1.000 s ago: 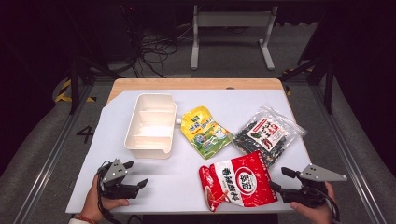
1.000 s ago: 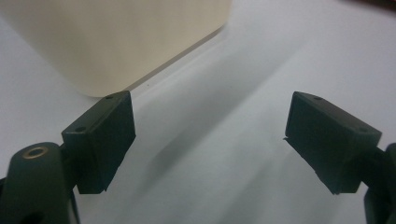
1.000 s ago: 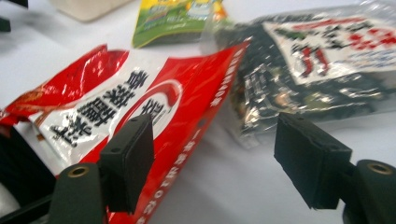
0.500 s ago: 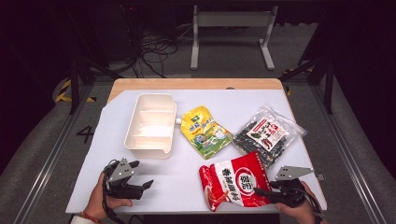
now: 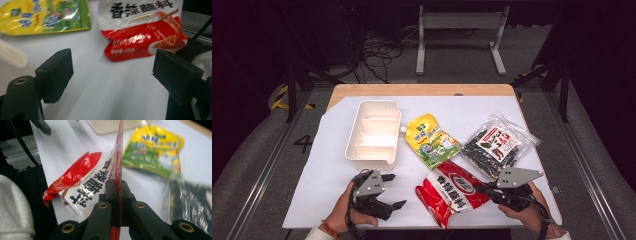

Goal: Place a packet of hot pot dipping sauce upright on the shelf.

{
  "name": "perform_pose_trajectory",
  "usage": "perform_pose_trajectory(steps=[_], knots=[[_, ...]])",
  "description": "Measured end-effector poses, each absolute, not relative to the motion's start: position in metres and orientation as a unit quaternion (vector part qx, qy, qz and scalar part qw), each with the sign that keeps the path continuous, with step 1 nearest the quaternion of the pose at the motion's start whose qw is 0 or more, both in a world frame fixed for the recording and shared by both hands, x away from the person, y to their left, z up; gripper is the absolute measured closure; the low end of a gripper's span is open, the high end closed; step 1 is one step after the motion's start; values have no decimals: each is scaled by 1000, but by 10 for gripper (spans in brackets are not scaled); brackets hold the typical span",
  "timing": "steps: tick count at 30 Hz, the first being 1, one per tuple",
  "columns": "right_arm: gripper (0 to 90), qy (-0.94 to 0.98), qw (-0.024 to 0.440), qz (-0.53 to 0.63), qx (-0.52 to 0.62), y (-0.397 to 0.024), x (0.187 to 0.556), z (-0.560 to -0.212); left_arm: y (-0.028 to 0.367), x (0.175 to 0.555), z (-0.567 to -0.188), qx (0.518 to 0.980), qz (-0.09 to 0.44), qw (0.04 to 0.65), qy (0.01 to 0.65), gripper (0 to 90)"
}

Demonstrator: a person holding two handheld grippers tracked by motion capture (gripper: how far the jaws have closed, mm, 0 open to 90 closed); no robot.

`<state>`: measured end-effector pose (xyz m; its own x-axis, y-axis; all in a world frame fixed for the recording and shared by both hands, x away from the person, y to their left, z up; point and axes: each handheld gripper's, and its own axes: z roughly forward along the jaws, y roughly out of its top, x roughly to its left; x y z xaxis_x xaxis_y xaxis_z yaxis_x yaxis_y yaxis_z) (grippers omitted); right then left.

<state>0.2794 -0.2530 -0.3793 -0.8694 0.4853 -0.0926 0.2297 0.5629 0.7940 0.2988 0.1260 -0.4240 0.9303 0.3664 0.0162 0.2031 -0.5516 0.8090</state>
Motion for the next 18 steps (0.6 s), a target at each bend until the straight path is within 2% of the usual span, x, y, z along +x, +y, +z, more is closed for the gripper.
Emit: perform_pose_trajectory(steps=[5,12,13,16,18], knots=[[900,868,174,430,176,-233,283,-365,100,311,-416,888,99,424,145,176],[900,853,195,464,139,-219,282,-354,87,326,-415,877,52,456,143,181],[900,848,197,475,132,-216,281,-352,85,327,-417,874,34,466,132,193],[900,843,198,483,128,-213,280,-350,81,328,-419,874,24,468,126,220],[900,840,203,488,122,-209,279,-349,77,330,-419,870,18,476,126,288]])
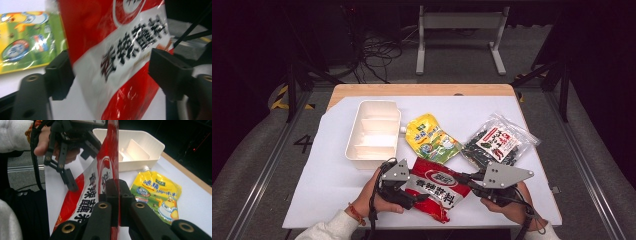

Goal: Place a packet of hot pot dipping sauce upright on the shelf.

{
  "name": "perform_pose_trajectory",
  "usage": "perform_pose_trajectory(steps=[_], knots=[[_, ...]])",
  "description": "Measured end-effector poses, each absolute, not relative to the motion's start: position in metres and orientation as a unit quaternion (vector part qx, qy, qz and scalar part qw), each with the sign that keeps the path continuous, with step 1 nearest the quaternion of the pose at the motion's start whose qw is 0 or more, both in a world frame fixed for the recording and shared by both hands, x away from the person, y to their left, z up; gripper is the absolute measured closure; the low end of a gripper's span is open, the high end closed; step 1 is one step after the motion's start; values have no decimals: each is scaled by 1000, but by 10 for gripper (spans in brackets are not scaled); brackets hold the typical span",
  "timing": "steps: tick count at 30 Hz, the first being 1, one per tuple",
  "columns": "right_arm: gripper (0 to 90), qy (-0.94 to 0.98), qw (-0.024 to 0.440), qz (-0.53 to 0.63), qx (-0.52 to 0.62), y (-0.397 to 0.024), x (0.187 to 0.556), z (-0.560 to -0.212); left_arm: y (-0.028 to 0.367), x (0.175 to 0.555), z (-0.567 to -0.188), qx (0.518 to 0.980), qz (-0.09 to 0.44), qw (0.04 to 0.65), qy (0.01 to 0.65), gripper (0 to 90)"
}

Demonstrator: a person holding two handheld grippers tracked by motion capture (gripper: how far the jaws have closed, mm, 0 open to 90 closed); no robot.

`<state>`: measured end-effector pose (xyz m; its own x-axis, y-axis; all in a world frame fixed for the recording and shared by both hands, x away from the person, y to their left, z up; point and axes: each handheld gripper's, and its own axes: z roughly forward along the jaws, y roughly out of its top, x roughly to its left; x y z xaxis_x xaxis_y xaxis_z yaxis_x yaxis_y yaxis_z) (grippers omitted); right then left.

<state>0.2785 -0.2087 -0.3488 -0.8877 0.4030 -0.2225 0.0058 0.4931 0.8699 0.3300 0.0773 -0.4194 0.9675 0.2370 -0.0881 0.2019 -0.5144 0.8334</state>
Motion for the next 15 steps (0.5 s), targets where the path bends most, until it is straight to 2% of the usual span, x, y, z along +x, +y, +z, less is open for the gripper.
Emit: perform_pose_trajectory(steps=[4,7,9,10,12,13,15], knots=[[900,837,207,493,119,-204,276,-349,72,333,-423,869,14,479,119,481],[900,831,200,502,130,-207,279,-350,76,338,-426,857,-12,501,121,685],[900,829,201,505,135,-207,279,-351,76,338,-427,856,-11,503,119,765],[900,829,202,504,135,-206,279,-351,75,338,-428,857,-16,503,114,761],[900,827,203,508,131,-205,278,-351,71,337,-430,858,-21,501,112,668],[900,827,205,508,129,-204,277,-350,70,336,-430,859,-20,499,111,665],[900,825,206,511,129,-204,277,-349,71,337,-429,856,-19,504,110,718]])
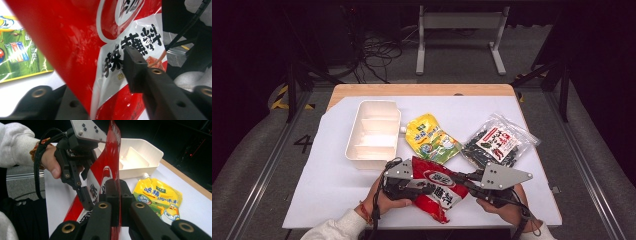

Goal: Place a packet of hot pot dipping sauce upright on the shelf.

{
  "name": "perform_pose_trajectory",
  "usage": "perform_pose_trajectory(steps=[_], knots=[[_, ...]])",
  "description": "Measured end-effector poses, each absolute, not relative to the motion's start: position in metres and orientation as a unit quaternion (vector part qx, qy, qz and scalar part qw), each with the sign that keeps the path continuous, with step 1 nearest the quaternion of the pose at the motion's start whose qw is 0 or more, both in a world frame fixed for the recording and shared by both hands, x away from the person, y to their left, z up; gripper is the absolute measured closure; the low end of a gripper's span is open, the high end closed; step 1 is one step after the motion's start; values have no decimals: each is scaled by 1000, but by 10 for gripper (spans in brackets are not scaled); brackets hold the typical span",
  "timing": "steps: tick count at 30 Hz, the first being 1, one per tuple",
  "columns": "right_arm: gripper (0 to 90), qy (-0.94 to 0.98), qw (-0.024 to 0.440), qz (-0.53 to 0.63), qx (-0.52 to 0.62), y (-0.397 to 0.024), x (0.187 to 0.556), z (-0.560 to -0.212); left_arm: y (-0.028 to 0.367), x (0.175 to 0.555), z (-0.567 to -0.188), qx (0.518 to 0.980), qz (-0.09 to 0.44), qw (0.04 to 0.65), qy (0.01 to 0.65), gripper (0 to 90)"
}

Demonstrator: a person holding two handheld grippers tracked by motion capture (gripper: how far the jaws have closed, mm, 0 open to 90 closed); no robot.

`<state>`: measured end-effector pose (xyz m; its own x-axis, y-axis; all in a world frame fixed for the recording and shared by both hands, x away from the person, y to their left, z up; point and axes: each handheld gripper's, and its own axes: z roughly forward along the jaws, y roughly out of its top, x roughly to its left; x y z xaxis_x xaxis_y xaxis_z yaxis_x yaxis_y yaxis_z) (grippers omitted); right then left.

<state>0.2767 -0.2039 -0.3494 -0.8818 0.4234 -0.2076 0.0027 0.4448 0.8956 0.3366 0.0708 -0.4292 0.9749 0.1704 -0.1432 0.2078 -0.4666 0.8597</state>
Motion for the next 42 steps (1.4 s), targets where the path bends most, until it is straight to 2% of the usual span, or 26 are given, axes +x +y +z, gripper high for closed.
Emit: perform_pose_trajectory(steps=[2,3,4,7,9,16,20,27,29,32,38,42], knots=[[900,822,203,515,132,-204,277,-349,71,337,-429,853,-12,509,112,806],[900,820,198,521,134,-205,277,-348,72,335,-429,849,-11,516,114,806],[900,815,195,527,140,-206,277,-348,72,334,-429,844,-11,524,112,896],[897,809,185,537,148,-209,278,-349,73,331,-429,844,-5,524,110,899],[863,807,185,539,153,-209,277,-349,75,330,-429,843,-6,526,110,899],[492,801,174,544,179,-222,273,-347,83,326,-423,838,6,534,114,899],[339,795,164,543,216,-240,266,-352,87,326,-418,835,7,538,112,899],[302,803,167,514,252,-265,252,-371,95,327,-406,825,20,552,120,900],[295,806,185,492,271,-276,250,-381,98,326,-401,824,29,554,118,899],[285,805,183,489,282,-283,250,-386,104,326,-392,820,45,559,119,899],[281,824,227,422,302,-291,256,-410,120,330,-378,808,68,573,123,900],[273,825,222,417,310,-294,262,-418,134,334,-369,795,79,585,137,899]])
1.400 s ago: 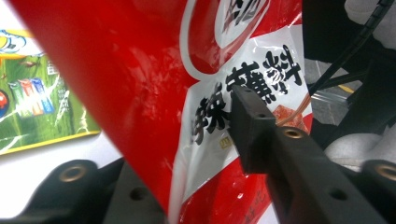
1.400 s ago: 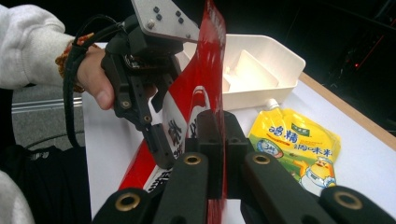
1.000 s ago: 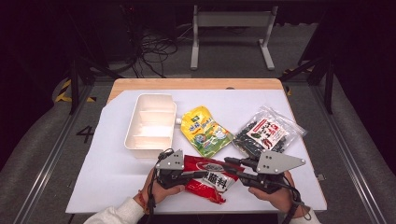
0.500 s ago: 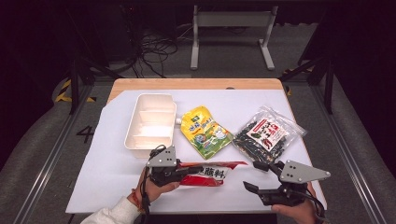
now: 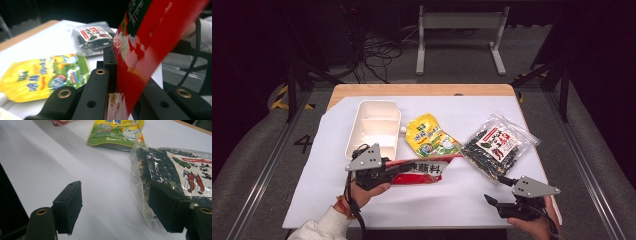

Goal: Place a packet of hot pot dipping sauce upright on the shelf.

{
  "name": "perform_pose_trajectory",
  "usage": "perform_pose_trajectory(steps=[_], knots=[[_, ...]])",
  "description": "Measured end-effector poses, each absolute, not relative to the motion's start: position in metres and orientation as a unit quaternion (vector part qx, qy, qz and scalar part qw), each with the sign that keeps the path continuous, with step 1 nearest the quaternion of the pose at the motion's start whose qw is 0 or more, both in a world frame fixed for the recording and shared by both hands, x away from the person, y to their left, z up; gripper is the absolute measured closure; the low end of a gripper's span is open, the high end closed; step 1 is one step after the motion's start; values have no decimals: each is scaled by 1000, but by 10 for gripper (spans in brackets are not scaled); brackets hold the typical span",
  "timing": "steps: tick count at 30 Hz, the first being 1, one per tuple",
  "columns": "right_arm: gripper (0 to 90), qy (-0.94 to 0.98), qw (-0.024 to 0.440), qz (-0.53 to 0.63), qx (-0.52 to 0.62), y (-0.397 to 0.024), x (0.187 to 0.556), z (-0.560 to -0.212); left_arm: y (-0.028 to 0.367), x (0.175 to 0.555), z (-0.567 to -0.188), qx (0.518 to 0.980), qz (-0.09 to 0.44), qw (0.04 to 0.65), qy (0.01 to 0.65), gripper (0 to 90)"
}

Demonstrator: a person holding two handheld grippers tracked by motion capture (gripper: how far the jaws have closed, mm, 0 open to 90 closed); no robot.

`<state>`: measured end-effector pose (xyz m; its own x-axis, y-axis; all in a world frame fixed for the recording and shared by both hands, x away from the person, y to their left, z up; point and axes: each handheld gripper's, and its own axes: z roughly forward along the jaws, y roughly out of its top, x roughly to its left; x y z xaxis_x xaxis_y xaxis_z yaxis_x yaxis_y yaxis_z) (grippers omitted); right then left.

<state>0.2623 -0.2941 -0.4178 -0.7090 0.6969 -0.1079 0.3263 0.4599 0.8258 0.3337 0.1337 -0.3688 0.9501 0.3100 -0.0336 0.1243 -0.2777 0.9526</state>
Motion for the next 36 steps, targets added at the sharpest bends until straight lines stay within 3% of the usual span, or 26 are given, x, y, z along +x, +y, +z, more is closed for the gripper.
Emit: perform_pose_trajectory(steps=[20,36], knots=[[270,835,195,416,302,-282,265,-426,189,365,-323,770,164,592,170,899],[271,827,185,408,339,-278,255,-436,213,443,-323,785,187,560,186,899]])
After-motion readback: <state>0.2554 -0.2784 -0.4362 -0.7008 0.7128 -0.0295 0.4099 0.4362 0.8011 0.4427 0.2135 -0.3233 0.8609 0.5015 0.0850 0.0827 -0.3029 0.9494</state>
